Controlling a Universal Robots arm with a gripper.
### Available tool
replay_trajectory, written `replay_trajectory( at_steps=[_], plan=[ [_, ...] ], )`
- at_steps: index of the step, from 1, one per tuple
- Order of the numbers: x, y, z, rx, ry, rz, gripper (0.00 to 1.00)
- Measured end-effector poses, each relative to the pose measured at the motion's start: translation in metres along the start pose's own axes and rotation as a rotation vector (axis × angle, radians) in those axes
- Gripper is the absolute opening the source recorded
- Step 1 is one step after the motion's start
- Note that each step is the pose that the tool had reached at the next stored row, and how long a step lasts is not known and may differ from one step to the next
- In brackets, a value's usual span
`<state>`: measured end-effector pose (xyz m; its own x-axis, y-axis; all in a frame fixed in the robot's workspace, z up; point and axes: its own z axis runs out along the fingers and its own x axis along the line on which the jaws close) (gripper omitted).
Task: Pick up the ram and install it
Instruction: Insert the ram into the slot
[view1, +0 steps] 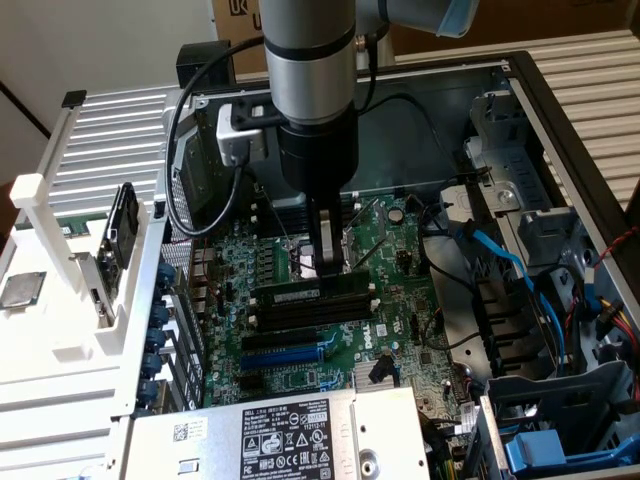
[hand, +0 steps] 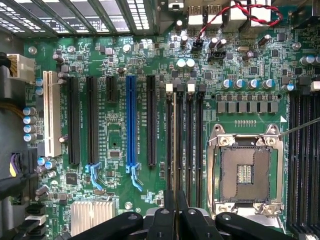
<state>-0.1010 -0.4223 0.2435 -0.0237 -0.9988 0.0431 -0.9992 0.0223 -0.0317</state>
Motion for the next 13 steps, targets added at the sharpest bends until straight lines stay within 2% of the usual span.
replay_trajectory(
  at_steps=[13],
  plan=[
    [0.0005, 0.0016, 0.0033, 0.0, 0.0004, -0.006, 0.12]
  ],
)
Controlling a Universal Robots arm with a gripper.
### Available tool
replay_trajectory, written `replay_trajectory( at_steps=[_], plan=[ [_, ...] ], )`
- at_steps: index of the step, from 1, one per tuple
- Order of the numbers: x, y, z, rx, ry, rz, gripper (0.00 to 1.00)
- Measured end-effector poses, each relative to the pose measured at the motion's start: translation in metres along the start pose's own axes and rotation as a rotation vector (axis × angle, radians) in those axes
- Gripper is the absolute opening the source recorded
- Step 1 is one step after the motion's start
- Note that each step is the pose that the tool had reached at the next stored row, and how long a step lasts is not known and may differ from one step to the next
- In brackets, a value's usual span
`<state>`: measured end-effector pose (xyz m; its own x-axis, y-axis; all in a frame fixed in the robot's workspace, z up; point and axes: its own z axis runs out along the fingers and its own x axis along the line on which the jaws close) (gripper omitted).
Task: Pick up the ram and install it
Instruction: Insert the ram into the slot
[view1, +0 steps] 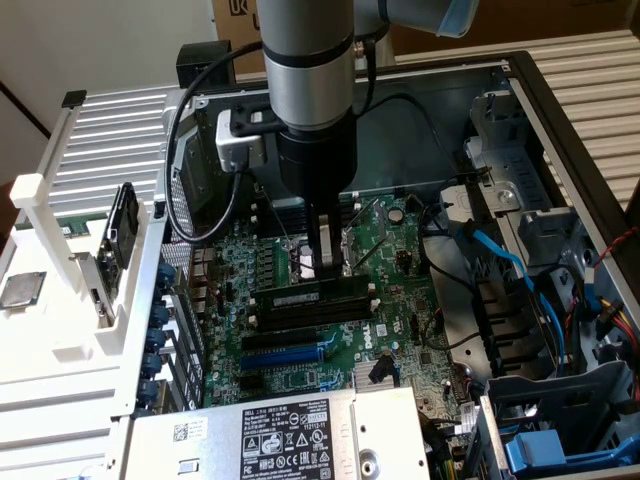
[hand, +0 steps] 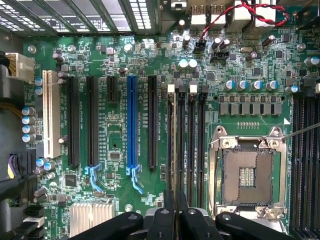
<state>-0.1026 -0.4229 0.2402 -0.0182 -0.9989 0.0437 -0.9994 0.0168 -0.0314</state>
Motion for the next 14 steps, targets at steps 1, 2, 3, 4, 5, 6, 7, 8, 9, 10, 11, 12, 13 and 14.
replay_trajectory(
  at_steps=[1, 2, 3, 4, 5, 6, 7, 8, 9, 10, 11, 12, 13, 14],
  plan=[
    [0.0, 0.0, 0.0002, 0.0, -0.0001, 0.0, 0.12],
    [0.0, 0.0, 0.0003, 0.0, -0.0001, 0.0, 0.12],
    [0.0, 0.0001, 0.0003, -0.0002, -0.0001, 0.001, 0.12],
    [0.0, 0.0001, 0.0004, -0.0004, 0.0, 0.003, 0.12],
    [-0.0001, 0.0001, 0.0005, -0.001, 0.0, 0.005, 0.12],
    [-0.0001, 0.0, 0.0006, -0.0021, -0.0001, 0.007, 0.12],
    [-0.0001, -0.0001, 0.0006, -0.0034, 0.0001, 0.009, 0.12],
    [0.0, -0.0002, 0.0006, -0.0043, 0.0002, 0.009, 0.12],
    [-0.0001, -0.0007, 0.0008, -0.0049, 0.0001, 0.009, 0.12],
    [-0.0001, -0.0016, 0.001, -0.0055, -0.0001, 0.01, 0.12],
    [-0.0001, -0.0024, 0.0011, -0.0064, -0.0001, 0.01, 0.12],
    [-0.0001, -0.0032, 0.0012, -0.0081, 0.0002, 0.009, 0.12],
    [0.0, -0.0034, 0.0012, -0.01, 0.0004, 0.009, 0.12],
    [0.0001, -0.0034, 0.0012, -0.0127, 0.0005, 0.009, 0.12]
  ],
)
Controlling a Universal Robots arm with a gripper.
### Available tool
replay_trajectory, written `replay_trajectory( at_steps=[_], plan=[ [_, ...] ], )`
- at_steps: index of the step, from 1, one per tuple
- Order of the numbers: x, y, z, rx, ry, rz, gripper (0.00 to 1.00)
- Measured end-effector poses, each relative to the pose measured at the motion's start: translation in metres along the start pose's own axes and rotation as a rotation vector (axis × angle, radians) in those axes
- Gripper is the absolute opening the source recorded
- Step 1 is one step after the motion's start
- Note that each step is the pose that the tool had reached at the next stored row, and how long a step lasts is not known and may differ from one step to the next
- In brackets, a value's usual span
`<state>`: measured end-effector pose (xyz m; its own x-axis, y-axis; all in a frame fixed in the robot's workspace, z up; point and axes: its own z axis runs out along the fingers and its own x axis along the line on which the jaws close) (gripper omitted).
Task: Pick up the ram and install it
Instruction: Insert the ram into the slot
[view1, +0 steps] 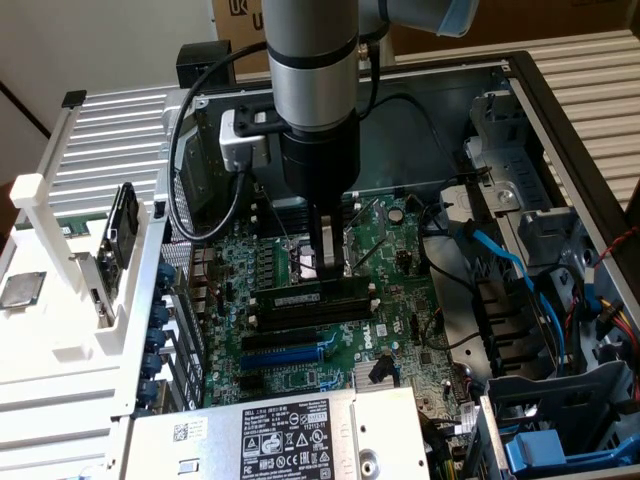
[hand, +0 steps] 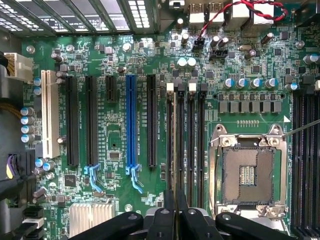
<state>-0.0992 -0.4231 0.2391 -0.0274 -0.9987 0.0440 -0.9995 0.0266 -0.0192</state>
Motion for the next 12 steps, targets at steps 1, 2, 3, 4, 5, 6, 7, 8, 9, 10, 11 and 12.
replay_trajectory(
  at_steps=[1, 2, 3, 4, 5, 6, 7, 8, 9, 10, 11, 12],
  plan=[
    [-0.0001, 0.0, 0.0001, -0.0031, 0.0, 0.0, 0.12],
    [-0.0001, 0.0, 0.0003, -0.0067, -0.0001, 0.0, 0.12],
    [-0.0001, 0.0, 0.0004, -0.0087, 0.0002, 0.0, 0.12],
    [0.0, 0.0001, 0.0003, -0.0098, 0.0003, 0.0, 0.12],
    [0.0, 0.0001, 0.0004, -0.01, 0.0002, 0.0, 0.12],
    [0.0, 0.0, 0.0004, -0.0101, 0.0002, 0.0, 0.12],
    [-0.0001, 0.0, 0.0006, -0.0101, 0.0002, 0.0, 0.12],
    [-0.0001, 0.0, 0.0008, -0.01, 0.0002, 0.0, 0.12],
    [-0.0001, 0.0, 0.001, -0.01, 0.0002, 0.0, 0.12],
    [-0.0001, 0.0, 0.0012, -0.0101, 0.0003, 0.0, 0.12],
    [-0.0001, 0.0, 0.0015, -0.01, 0.0002, 0.0, 0.12],
    [-0.0001, 0.0, 0.0017, -0.01, 0.0004, 0.0, 0.12]
  ],
)
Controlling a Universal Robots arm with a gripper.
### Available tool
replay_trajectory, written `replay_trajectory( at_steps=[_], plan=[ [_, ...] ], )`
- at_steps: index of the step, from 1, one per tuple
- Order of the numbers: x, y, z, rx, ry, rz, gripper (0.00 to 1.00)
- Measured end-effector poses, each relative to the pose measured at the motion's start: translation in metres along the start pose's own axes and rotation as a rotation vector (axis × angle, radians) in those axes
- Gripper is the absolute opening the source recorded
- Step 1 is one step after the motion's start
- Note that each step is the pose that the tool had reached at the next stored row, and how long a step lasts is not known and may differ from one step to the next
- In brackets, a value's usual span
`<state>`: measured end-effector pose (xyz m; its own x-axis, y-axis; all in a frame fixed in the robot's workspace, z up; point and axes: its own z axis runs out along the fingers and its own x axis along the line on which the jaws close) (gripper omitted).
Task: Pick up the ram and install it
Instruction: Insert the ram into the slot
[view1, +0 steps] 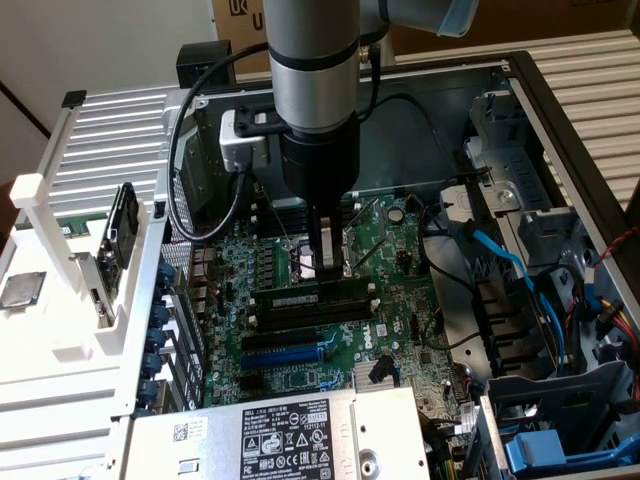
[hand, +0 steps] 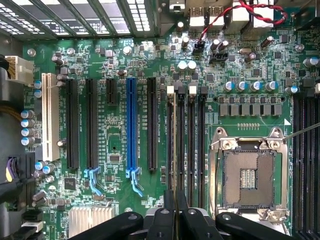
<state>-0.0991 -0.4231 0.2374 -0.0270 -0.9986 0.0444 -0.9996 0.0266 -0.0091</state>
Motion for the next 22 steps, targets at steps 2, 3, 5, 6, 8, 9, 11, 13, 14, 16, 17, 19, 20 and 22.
replay_trajectory(
  at_steps=[2, 3, 5, 6, 8, 9, 11, 13, 14, 16, 17, 19, 20, 22],
  plan=[
    [0.0, 0.0, 0.0004, 0.0, 0.0, 0.0, 0.12],
    [0.0, 0.0, 0.0007, 0.0001, 0.0, 0.0, 0.12],
    [0.0, 0.0, 0.0011, -0.0001, 0.0002, 0.0, 0.12],
    [0.0, 0.0, 0.0014, 0.0, 0.0002, 0.0, 0.12],
    [0.0, 0.0, 0.0017, 0.0, 0.0008, 0.0, 0.12],
    [0.0, 0.0, 0.0017, 0.0, 0.001, 0.0, 0.12],
    [0.0, -0.0002, 0.0018, 0.0, 0.0018, 0.0, 0.12],
    [0.0, -0.0002, 0.0018, 0.0, 0.003, 0.0, 0.12],
    [0.0, -0.0003, 0.0019, 0.0001, 0.0035, 0.0, 0.12],
    [0.0, -0.0002, 0.0019, 0.0001, 0.004, 0.0, 0.12],
    [0.0, -0.0002, 0.002, 0.0001, 0.0042, 0.0, 0.12],
    [-0.0001, -0.0003, 0.002, 0.0001, 0.0046, 0.0, 0.12],
    [0.0, -0.0004, 0.002, 0.0001, 0.0046, 0.0, 0.12],
    [-0.0001, -0.0005, 0.0023, 0.0001, 0.0059, 0.0, 0.12]
  ],
)
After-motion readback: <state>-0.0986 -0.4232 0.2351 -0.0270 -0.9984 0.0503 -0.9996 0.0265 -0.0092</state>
